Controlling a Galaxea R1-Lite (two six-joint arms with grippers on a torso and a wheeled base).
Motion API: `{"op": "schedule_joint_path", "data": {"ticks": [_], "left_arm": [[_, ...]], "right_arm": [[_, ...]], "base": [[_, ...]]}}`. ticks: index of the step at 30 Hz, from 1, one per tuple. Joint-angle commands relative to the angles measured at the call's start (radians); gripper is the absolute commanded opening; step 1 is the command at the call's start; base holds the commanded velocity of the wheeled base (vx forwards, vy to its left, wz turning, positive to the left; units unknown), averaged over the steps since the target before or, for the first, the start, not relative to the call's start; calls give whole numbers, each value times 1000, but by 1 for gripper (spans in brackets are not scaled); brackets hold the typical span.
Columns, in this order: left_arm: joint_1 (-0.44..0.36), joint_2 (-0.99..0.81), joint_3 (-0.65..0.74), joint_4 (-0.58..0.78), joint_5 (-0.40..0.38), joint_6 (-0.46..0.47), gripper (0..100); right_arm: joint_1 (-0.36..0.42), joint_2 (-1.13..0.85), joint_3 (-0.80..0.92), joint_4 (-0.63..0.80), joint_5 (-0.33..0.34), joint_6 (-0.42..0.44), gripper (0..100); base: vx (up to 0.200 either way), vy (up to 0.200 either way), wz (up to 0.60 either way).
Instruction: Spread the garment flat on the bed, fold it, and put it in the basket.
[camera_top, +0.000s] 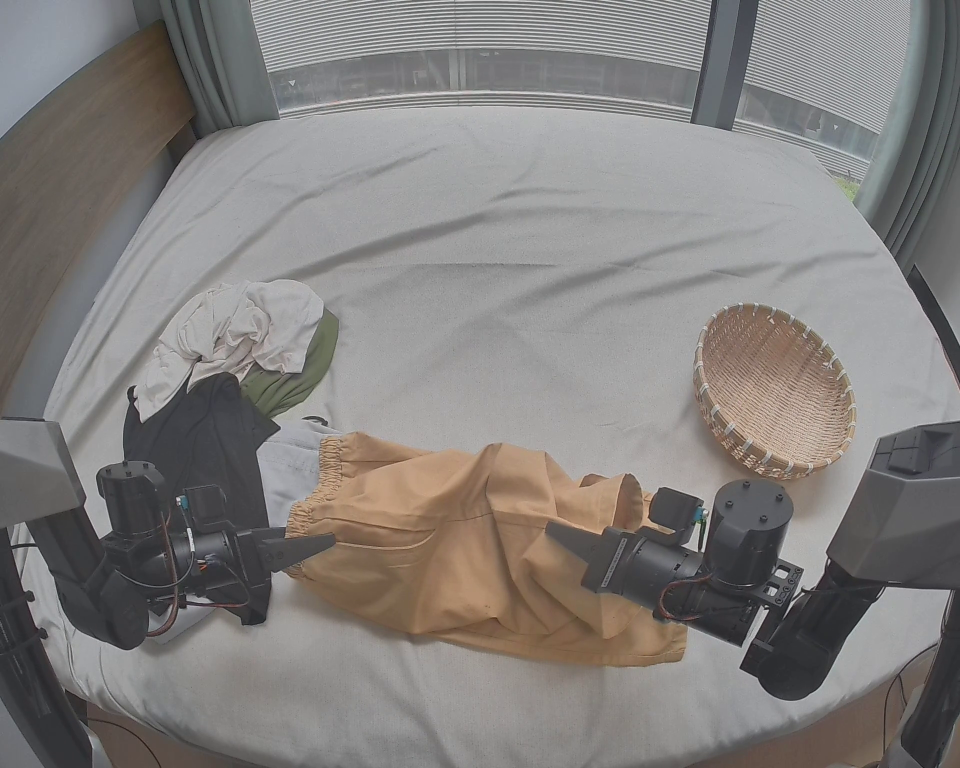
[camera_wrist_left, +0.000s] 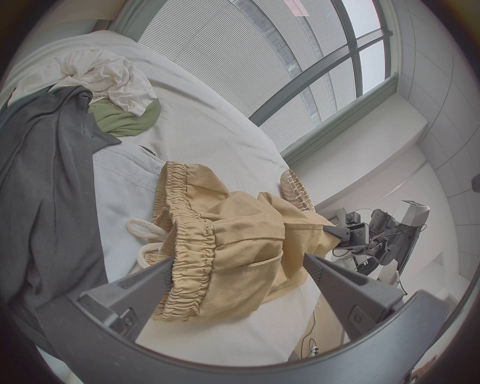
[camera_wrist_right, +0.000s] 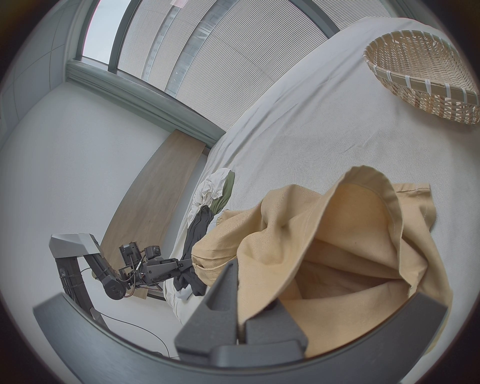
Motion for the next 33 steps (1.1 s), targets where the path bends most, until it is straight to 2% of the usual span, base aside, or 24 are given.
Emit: {"op": "schedule_joint_path", "data": {"ticks": [1,7,13,19,20,33], "left_arm": [[-14,-7,20,-27,-24,-17,100],[-37,41,20,-99,-30,-23,100],[-66,157,-17,-239,-21,-27,100],[-74,170,-26,-245,-22,-23,100],[-74,170,-26,-245,-21,-21,0],[-77,173,-69,-245,-18,-33,0]], "right_arm": [[0,3,0,0,1,0,0],[2,3,2,0,1,0,0],[3,1,11,-2,-1,0,0],[3,0,17,-16,-1,0,0],[3,1,19,-20,-1,0,0],[2,-28,68,-58,1,-1,0]], "base": [[0,0,0],[0,0,0],[0,0,0],[0,0,0],[0,0,0],[0,0,0]]}}
